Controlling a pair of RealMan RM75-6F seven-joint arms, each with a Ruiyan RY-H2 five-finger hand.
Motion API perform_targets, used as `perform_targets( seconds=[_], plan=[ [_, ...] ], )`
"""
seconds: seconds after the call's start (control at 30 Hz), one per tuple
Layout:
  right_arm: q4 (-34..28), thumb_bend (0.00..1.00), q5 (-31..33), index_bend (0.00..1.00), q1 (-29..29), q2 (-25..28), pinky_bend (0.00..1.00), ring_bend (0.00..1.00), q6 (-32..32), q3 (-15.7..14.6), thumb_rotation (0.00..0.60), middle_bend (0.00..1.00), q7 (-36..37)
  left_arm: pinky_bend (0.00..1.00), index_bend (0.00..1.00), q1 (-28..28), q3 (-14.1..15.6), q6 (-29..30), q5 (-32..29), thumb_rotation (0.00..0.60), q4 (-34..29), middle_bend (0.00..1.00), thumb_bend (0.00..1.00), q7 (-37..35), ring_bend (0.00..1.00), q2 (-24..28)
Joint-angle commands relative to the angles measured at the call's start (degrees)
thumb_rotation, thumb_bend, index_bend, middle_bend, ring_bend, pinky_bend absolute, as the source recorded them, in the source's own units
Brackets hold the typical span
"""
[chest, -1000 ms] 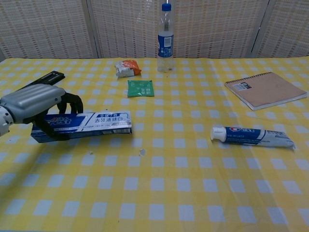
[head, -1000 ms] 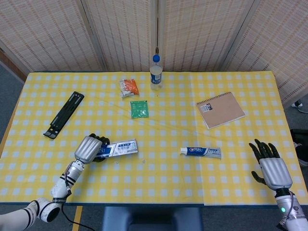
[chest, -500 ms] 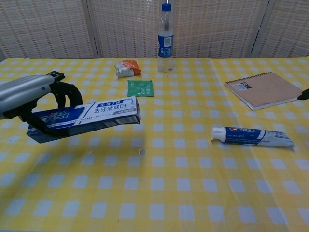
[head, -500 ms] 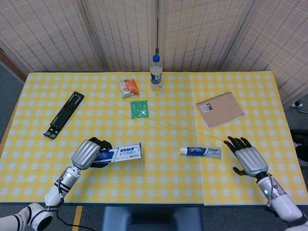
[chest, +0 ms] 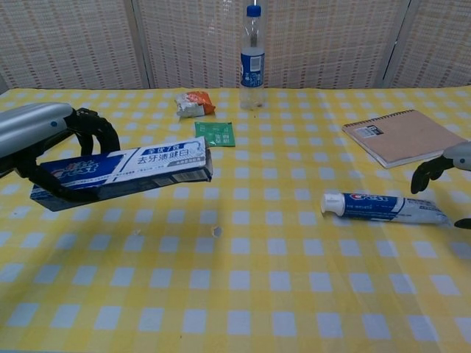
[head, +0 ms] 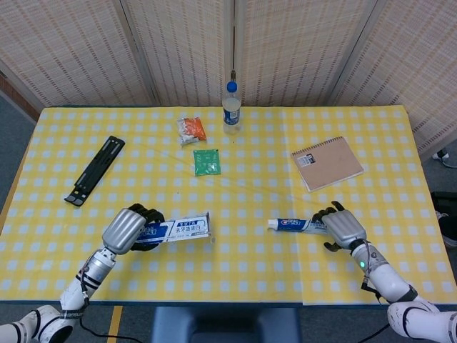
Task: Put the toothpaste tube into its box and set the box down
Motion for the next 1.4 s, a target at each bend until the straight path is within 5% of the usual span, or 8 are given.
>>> perform_targets(
  seconds=[0.03,1.4],
  plan=[
    [2.8,0.32,0.8,0.3,1.1,-2.6,0.07,0.19,0.8,0.1,0.6,0.26,0.5,0.39,0.46,-0.1,-0.1,-0.2,-0.1,0.6,0.3,0.52,0.21,-0.6,0.54,0.2],
    [7.7,0.33,14.3,0.37,8.3,-11.0,0.11,0.22,6.0,-4.2,0.6,0.31,-11.8,0.39,0.46,-0.4,0.5,0.4,0.9,0.6,4.7,0.52,0.21,-7.0,0.54,0.7]
  ],
)
